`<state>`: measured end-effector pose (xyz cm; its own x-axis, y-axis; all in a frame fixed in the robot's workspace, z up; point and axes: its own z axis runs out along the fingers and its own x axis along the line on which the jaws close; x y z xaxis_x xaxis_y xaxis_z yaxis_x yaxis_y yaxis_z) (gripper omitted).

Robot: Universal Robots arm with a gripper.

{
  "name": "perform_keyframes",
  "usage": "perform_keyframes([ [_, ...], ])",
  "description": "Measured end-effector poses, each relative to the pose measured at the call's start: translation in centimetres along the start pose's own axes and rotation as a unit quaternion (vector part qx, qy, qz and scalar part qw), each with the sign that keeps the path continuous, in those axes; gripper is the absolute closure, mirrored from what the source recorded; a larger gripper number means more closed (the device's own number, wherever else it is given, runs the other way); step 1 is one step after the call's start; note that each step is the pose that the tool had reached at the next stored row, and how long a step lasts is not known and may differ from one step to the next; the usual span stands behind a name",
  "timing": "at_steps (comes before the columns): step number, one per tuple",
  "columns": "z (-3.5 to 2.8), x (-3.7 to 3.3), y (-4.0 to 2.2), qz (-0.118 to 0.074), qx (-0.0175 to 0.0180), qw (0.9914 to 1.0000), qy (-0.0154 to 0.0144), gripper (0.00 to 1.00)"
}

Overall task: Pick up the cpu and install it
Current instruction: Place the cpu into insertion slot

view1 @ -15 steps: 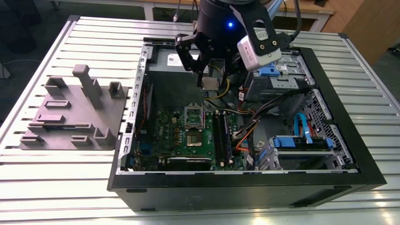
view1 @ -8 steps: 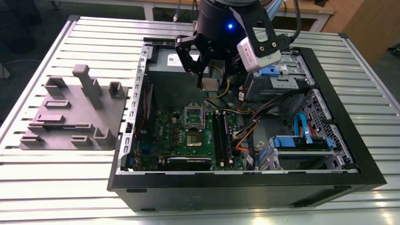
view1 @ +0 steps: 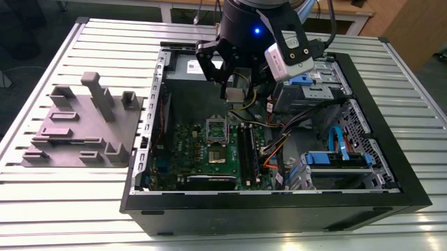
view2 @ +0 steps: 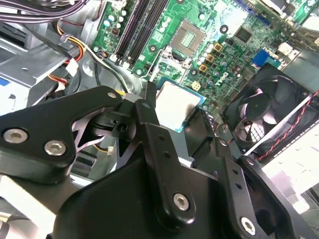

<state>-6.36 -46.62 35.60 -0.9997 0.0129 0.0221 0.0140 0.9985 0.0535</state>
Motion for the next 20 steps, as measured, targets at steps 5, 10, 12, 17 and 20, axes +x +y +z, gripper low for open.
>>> perform_keyframes([
  [5, 0.08, 0.00, -0.05, 0.000, 0.0000, 1.00000, 0.0000, 0.53],
  [10, 0.18, 0.00, -0.10, 0.000, 0.0000, 1.00000, 0.0000, 0.53],
  [12, 0.22, -0.01, -0.12, 0.000, 0.0000, 1.00000, 0.0000, 0.53],
  [17, 0.34, -0.01, -0.17, 0.000, -0.0001, 1.00000, 0.0000, 0.53],
  [20, 0.41, -0.01, -0.21, 0.000, -0.0001, 1.00000, 0.0000, 0.53],
])
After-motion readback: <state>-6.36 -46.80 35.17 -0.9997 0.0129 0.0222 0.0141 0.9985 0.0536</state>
